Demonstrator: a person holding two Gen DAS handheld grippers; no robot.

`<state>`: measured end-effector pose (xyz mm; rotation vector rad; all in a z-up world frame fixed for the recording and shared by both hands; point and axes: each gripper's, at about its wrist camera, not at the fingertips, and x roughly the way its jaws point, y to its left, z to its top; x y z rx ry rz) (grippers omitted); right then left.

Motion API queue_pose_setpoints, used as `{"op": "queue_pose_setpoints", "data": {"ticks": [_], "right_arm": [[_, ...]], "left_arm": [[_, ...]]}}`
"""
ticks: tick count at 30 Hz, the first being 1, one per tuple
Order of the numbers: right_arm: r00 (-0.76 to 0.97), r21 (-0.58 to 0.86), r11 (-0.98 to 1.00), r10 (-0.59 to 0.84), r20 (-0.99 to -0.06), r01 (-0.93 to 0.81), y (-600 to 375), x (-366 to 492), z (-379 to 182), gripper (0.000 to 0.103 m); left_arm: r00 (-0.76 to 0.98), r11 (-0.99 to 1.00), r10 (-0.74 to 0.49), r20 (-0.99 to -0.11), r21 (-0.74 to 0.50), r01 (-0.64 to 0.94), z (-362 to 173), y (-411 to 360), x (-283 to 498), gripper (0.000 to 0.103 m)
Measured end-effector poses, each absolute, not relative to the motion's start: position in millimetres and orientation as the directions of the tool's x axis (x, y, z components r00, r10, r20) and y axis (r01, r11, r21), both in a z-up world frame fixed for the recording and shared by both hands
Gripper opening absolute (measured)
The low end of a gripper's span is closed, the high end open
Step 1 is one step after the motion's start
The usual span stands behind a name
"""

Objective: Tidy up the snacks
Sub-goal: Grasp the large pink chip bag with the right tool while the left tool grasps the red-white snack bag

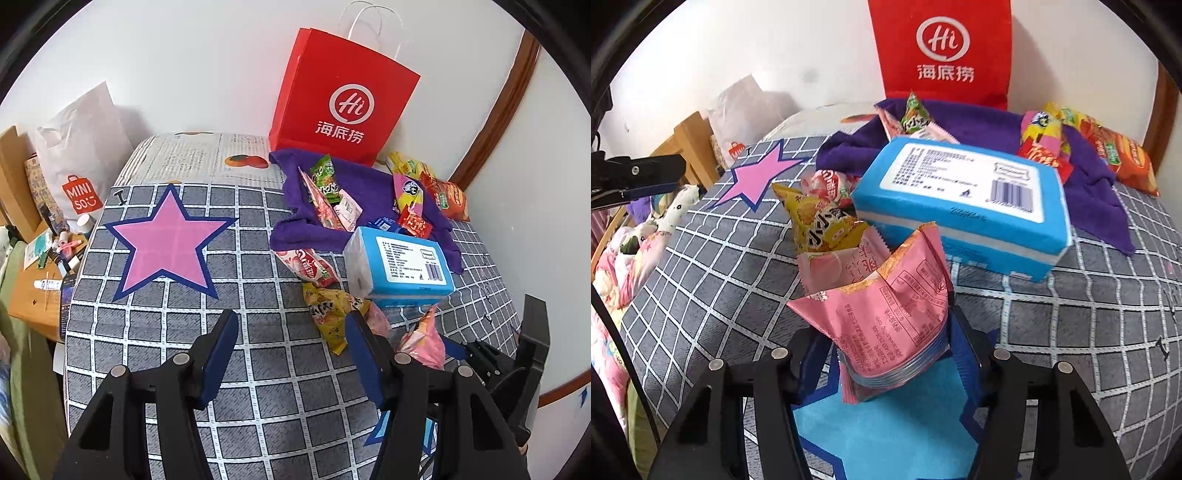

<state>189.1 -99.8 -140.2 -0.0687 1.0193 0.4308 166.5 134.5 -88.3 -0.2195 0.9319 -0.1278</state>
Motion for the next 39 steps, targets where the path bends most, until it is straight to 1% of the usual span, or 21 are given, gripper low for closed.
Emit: {"op": "queue_pose_setpoints", "data": {"ticks": [11,17,24,30,39], "right_arm": [[0.481,0.156,0.93,0.309,-0.82,-0.333,-124.4,188.5,-121.0,0.06],[0.506,0.133,0.943,0.278,-0.817,-0.304,-141.3,190.5,-113.8,0.06],[0.547,0.109,0.963,0.23,-0.805,-0.245,-166.8,200.9,-94.4,0.06],[0.581,0.106,0.976,0.199,-0.789,-0.19,-185.6,219.8,-77.8,0.06],[0.591,0.137,0.979,0.2,-0.781,-0.15,-202.0,244.7,-83.4,0.06]], "left_arm": [[0.565,0.964,-0.238,-0.79,-0.265,0.036,-97.1,114.8,180.8,0.058],[0.561,0.958,-0.262,-0.785,-0.281,0.055,-102.9,103.5,199.2,0.058],[0.529,0.959,-0.254,-0.81,-0.281,0.03,-119.7,96.6,234.2,0.058],[0.489,0.966,-0.221,-0.844,-0.257,-0.007,-141.7,97.1,264.2,0.058],[0.421,0.968,-0.207,-0.883,-0.247,-0.043,-176.5,96.3,299.0,0.058]]}}
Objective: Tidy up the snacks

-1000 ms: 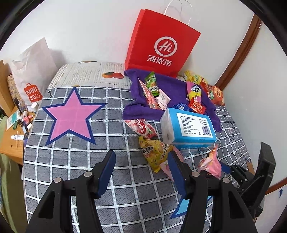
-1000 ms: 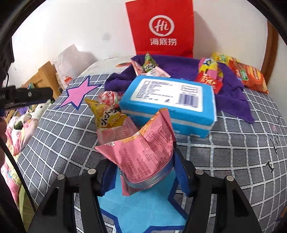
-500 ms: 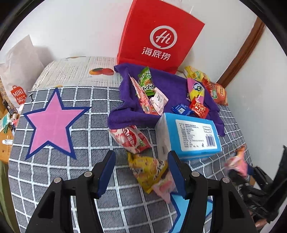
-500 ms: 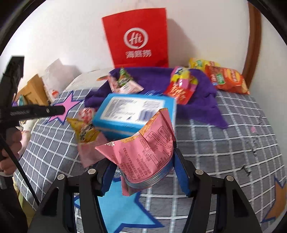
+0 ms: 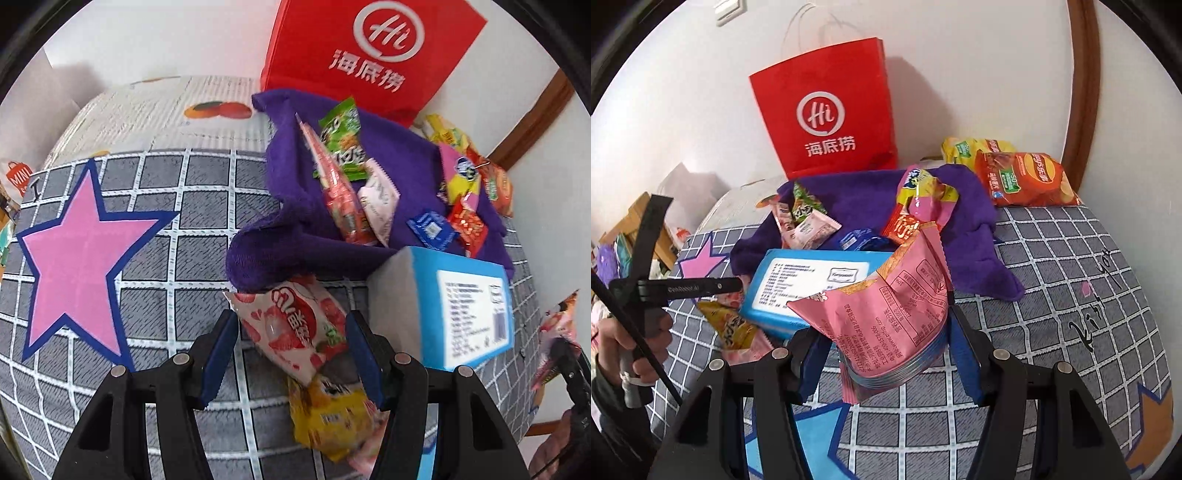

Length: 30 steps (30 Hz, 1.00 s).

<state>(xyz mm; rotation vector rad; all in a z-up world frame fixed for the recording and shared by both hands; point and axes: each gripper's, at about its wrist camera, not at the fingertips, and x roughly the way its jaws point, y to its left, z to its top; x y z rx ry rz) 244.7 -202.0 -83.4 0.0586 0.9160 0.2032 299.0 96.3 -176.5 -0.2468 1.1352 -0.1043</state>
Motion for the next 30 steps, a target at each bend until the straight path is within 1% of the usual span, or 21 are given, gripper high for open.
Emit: {"op": "queue_pose_setpoints", "data": {"ticks": [2,6,10,11,12,16,19,23,30], "right_arm": [[0.588,0.146,0.979,0.203,-0.783,-0.144,-203.7,246.8,-85.9,0.06],[0.581,0.147,0.978,0.207,-0.787,-0.148,-202.4,247.8,-90.9,0.06],[0.571,0.148,0.977,0.211,-0.793,-0.155,-200.3,248.7,-95.0,0.06],[0.569,0.148,0.977,0.211,-0.795,-0.155,-200.0,249.0,-95.7,0.06],[0.568,0.147,0.977,0.208,-0.796,-0.153,-199.9,248.9,-96.1,0.06],[0.569,0.141,0.978,0.205,-0.796,-0.154,-199.0,244.9,-94.7,0.06],[0.572,0.14,0.978,0.203,-0.795,-0.153,-198.7,239.4,-90.9,0.06],[0.577,0.153,0.977,0.211,-0.789,-0.148,-199.3,227.7,-82.3,0.06],[0.593,0.149,0.981,0.196,-0.781,-0.127,-197.3,202.9,-62.7,0.06]], "left_arm": [[0.407,0.965,-0.22,-0.887,-0.259,-0.042,-182.4,95.1,303.5,0.058],[0.399,0.972,-0.195,-0.896,-0.23,-0.043,-190.4,89.3,308.5,0.058],[0.403,0.98,-0.168,-0.9,-0.198,-0.033,-190.4,85.0,309.8,0.056],[0.407,0.982,-0.158,-0.9,-0.187,-0.033,-190.2,84.8,309.2,0.052],[0.409,0.983,-0.151,-0.9,-0.18,-0.032,-189.7,85.1,309.3,0.046],[0.425,0.98,-0.162,-0.891,-0.197,-0.039,-184.1,93.3,305.3,0.039],[0.452,0.976,-0.166,-0.876,-0.213,-0.053,-173.9,102.8,298.2,0.036],[0.503,0.97,-0.178,-0.846,-0.238,-0.056,-149.1,113.5,282.0,0.036],[0.565,0.971,-0.195,-0.802,-0.241,-0.007,-110.5,111.7,241.4,0.036]]}}
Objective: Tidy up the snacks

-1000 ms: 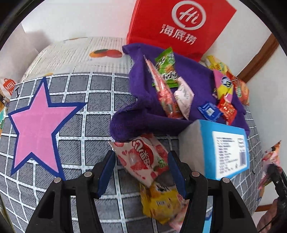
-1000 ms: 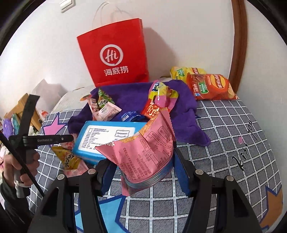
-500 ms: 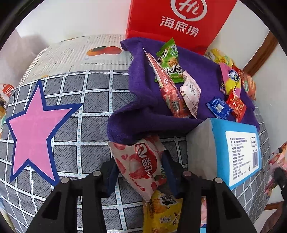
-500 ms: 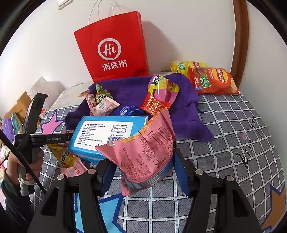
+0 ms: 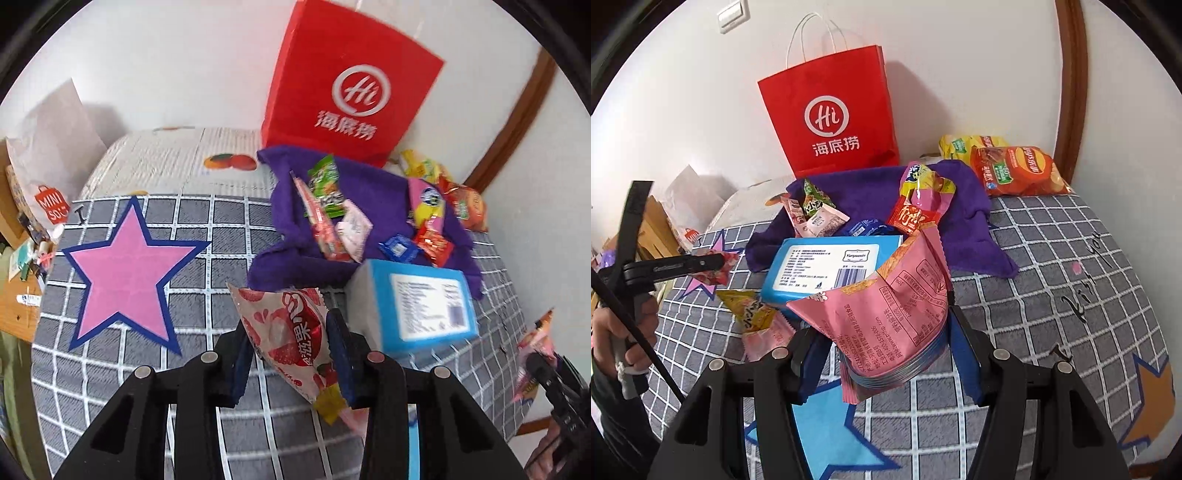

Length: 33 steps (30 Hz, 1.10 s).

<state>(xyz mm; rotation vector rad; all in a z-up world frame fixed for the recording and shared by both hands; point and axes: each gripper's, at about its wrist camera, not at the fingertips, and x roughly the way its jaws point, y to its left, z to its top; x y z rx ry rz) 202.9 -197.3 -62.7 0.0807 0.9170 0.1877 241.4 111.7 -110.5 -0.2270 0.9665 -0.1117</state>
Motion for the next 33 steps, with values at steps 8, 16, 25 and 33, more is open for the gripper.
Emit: {"op": "queue_pose_setpoints", "data": {"ticks": [8,16,25,33], "right_arm": [[0.614,0.141,0.984,0.18,-0.768,-0.111,-195.3,169.9,-36.8,0.06],[0.639,0.149,0.982,0.187,-0.746,-0.114,-192.5,141.8,-12.6,0.06],[0.659,0.158,0.98,0.198,-0.725,-0.121,-192.3,136.7,7.7,0.06],[0.686,0.139,0.98,0.2,-0.699,-0.144,-189.8,163.5,26.3,0.06]], "left_arm": [[0.584,0.957,-0.261,-0.769,-0.285,0.053,-87.5,92.7,193.5,0.036],[0.611,0.949,-0.297,-0.734,-0.295,0.107,-63.8,71.1,158.1,0.036],[0.641,0.947,-0.311,-0.701,-0.287,0.145,-39.9,58.9,147.1,0.036],[0.665,0.948,-0.308,-0.68,-0.28,0.153,-22.4,54.1,169.6,0.036]]}}
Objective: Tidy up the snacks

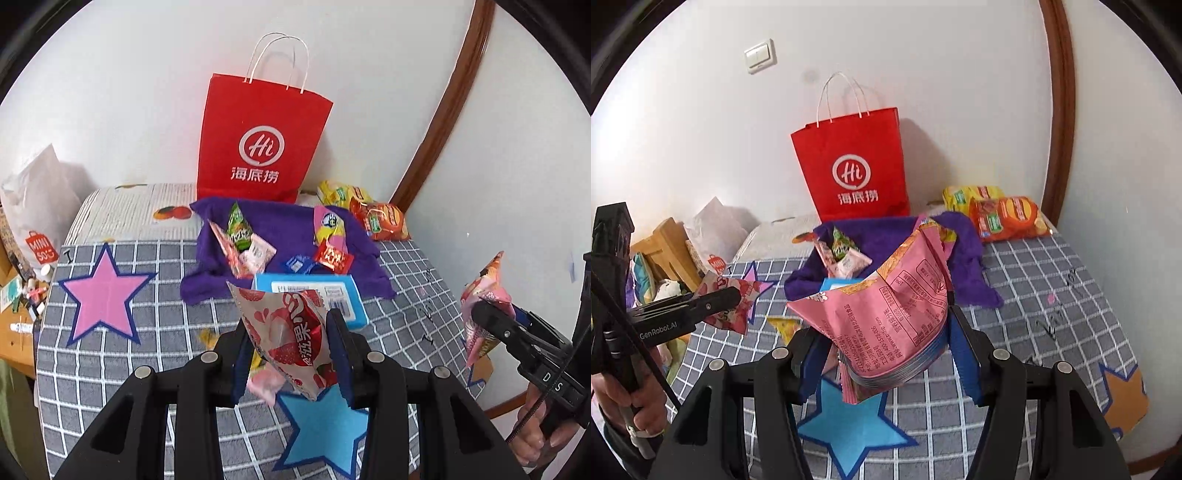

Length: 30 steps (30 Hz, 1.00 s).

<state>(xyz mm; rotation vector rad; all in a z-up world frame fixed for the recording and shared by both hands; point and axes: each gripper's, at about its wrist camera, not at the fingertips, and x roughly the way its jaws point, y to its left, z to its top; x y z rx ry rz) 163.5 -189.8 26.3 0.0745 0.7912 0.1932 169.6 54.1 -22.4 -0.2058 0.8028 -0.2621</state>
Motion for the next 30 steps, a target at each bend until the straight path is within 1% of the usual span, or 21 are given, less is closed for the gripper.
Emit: {"op": "queue_pose_setpoints", "data": {"ticks": [12,22,30], "right_arm": [[0.687,0.117,0.974,0.222,-0.692,-0.196,-179.7,233.0,29.8,0.06],[0.661,0.118,0.962,0.256,-0.705,-0.246,-163.0,295.6,15.3,0.06],[0.641,0.117,0.955,0.271,-0.718,-0.273,-152.6,340.3,-6.2,0.06]], "left_arm": [[0.687,0.962,-0.264,-0.677,-0.239,0.133,-12.1,58.5,224.0,0.036],[0.677,0.962,-0.262,-0.688,-0.246,0.122,-23.3,63.1,276.9,0.036],[0.654,0.965,-0.251,-0.714,-0.238,0.111,-45.3,63.2,316.4,0.036]]}}
